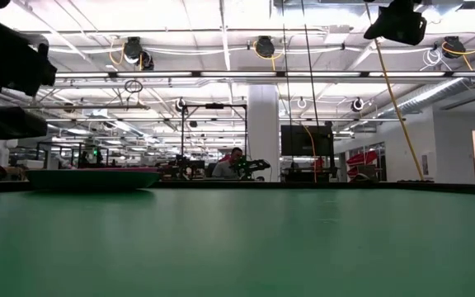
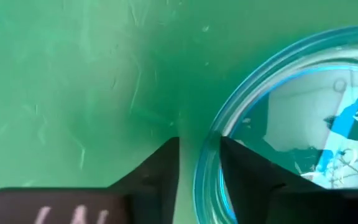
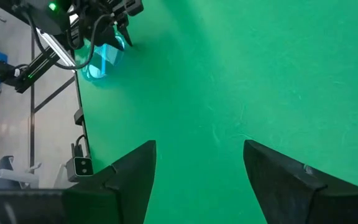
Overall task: Stack plastic plates
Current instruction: Stack the blue plate on top of the light pink plate
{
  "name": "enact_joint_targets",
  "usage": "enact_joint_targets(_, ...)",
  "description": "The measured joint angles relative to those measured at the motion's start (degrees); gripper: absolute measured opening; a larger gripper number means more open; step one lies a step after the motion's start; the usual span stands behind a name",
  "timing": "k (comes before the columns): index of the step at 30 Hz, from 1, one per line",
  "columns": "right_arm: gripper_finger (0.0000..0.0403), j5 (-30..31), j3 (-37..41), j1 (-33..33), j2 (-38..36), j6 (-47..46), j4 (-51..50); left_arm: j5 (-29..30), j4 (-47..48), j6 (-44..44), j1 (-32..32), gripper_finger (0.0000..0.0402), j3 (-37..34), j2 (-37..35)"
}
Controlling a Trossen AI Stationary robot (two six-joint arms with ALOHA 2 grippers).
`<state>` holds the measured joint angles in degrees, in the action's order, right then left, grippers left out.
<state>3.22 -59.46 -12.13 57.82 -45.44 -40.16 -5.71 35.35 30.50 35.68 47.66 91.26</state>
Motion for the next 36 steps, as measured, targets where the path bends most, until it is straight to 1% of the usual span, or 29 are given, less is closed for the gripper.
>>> enact_joint_targets(5,0.0235,0.0,0.0,0.0,0.0,0.5,0.0,-0.4,-1.4,-0.2,0.0,0.0079,0.1,1.2)
enact_joint_targets(8,0.0235,0.0,0.0,0.0,0.0,1.1,0.0,-1.7,-1.9,-0.2,-0.8,0.0058,0.4,1.4)
enact_joint_targets(15,0.0235,0.3,0.0,0.0,0.0,2.4,0.0,-2.6,-1.2,1.5,-2.7,0.0008,3.1,1.5)
enact_joint_targets(20,0.0235,0.3,0.0,0.0,0.0,2.6,0.0,-1.9,-0.8,1.8,-4.6,0.0004,6.7,1.5)
enact_joint_targets(22,0.0235,0.1,0.0,0.0,0.0,2.3,0.0,-1.4,1.3,2.5,-6.1,0.0004,8.6,1.5)
enact_joint_targets(27,0.0235,0.0,0.0,0.0,-0.2,1.2,-1.5,3.0,8.8,5.5,-10.0,0.0003,15.0,1.5)
enact_joint_targets(32,0.0235,0.3,0.0,0.0,-1.0,0.6,-3.8,7.3,10.9,11.6,-14.1,0.0002,20.6,1.5)
enact_joint_targets(36,0.0235,4.1,0.0,0.0,-3.1,-0.7,-4.7,11.3,11.0,16.7,-16.9,0.0001,23.6,1.5)
